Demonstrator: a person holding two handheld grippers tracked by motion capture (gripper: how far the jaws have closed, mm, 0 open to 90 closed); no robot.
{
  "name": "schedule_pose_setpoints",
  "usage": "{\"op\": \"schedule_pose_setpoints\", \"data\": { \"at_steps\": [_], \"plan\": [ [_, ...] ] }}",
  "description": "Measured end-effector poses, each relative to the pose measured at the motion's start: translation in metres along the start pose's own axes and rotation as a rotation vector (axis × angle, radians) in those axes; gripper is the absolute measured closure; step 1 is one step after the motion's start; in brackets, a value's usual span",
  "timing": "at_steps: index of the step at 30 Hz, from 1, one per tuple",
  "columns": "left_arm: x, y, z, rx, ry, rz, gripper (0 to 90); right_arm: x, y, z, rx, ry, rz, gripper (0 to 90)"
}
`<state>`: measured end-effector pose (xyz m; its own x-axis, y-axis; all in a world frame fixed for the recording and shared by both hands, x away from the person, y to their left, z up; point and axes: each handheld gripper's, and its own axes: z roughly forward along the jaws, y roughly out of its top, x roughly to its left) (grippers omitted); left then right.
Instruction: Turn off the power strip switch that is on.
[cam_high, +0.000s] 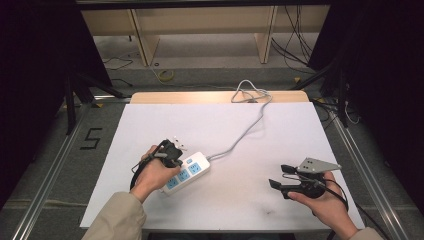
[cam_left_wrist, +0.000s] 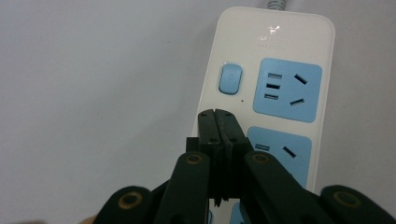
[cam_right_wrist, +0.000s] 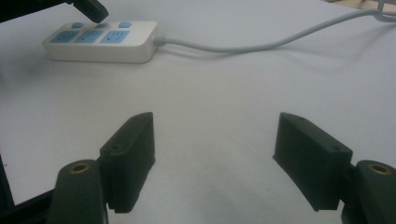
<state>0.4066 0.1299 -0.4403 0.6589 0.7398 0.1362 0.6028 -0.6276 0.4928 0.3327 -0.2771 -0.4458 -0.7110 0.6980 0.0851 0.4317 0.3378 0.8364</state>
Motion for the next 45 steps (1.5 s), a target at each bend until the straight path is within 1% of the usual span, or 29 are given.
{"op": "schedule_pose_setpoints", "data": {
  "at_steps": [7,17,26,30,37,41,45],
  "plan": [
    [-0.0002,0.0003,0.0023,0.017,-0.007,0.006,89.8,0.0,0.0,0.0,0.001,0.0,0.0,29.1],
    [-0.0007,0.0016,0.003,0.024,-0.006,0.009,89.8,0.0002,-0.0001,0.0001,0.001,0.002,0.0,29.1],
    [0.0002,0.0027,0.0031,0.037,-0.012,0.007,89.9,0.0004,-0.0002,0.0003,0.002,0.003,-0.001,29.1],
    [-0.0012,0.0035,0.0032,0.043,-0.003,0.018,89.9,0.0005,-0.0002,0.0002,0.001,0.002,-0.002,29.0],
    [-0.0029,0.005,0.0037,0.053,-0.002,0.014,90.0,0.0008,-0.0002,0.0003,0.003,0.002,-0.001,29.0],
    [-0.0051,0.0064,0.0042,0.061,0.011,0.029,90.0,0.0011,-0.0002,0.0,0.005,0.0,0.001,29.0],
    [-0.0027,0.0064,0.0041,0.063,-0.002,0.012,90.0,0.0012,-0.0002,-0.0003,0.006,0.001,0.0,29.0]
  ]
}}
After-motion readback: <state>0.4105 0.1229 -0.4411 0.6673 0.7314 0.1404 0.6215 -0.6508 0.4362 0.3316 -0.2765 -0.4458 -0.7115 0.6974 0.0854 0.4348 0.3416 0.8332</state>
